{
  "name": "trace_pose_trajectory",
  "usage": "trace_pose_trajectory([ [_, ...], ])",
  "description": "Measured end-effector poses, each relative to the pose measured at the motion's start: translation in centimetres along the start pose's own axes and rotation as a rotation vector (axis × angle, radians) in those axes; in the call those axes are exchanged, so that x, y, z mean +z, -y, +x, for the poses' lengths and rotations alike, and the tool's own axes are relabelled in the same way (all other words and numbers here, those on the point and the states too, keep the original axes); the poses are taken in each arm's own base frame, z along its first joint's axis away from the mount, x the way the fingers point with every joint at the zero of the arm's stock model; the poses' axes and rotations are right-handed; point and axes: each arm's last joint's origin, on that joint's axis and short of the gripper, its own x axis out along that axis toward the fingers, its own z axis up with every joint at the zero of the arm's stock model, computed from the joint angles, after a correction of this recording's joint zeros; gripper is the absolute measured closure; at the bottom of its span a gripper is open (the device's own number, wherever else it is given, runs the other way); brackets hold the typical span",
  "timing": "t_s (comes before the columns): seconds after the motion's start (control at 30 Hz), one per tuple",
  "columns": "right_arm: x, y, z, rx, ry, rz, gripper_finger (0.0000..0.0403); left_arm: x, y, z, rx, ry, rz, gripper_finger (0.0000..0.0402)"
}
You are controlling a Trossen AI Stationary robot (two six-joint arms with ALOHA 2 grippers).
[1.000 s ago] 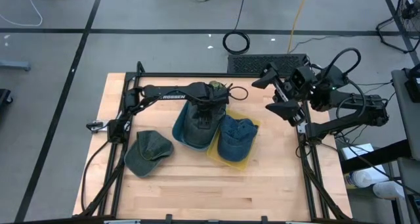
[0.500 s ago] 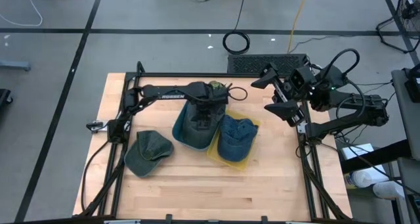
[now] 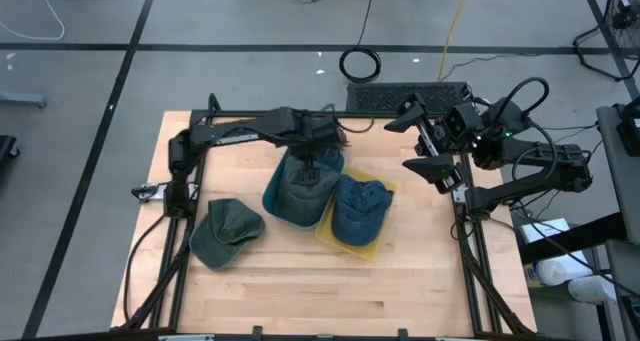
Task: Pick & Place hat
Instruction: Put the black cap into the blue bin
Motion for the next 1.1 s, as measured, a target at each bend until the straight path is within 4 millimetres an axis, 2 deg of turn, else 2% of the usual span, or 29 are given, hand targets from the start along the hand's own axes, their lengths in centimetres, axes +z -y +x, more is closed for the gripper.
trace_pose_trajectory([
  [0.27, 0.0, 0.0, 0.0, 0.000, 0.000, -0.029, 0.0078, -1.5, 0.0, -6.2, 0.048, 0.142, -0.061, 0.0037],
  [0.5, 0.0, 0.0, 0.0, -0.001, -0.002, -0.052, 0.0078, -3.7, 0.0, -10.9, 0.057, 0.255, -0.113, 0.0046],
  [0.63, -0.5, 0.0, -0.2, -0.005, -0.068, -0.021, 0.0078, -5.3, 0.2, -13.4, 0.055, 0.302, -0.147, 0.0041],
  [0.87, -1.5, 0.5, -0.9, -0.108, -0.213, 0.031, 0.0078, -8.2, 0.5, -15.7, 0.037, 0.250, -0.231, 0.0044],
  [1.1, -1.9, 0.5, -2.1, -0.277, -0.319, 0.045, 0.0078, -9.9, 1.7, -16.2, -0.002, 0.140, -0.313, 0.0048],
])
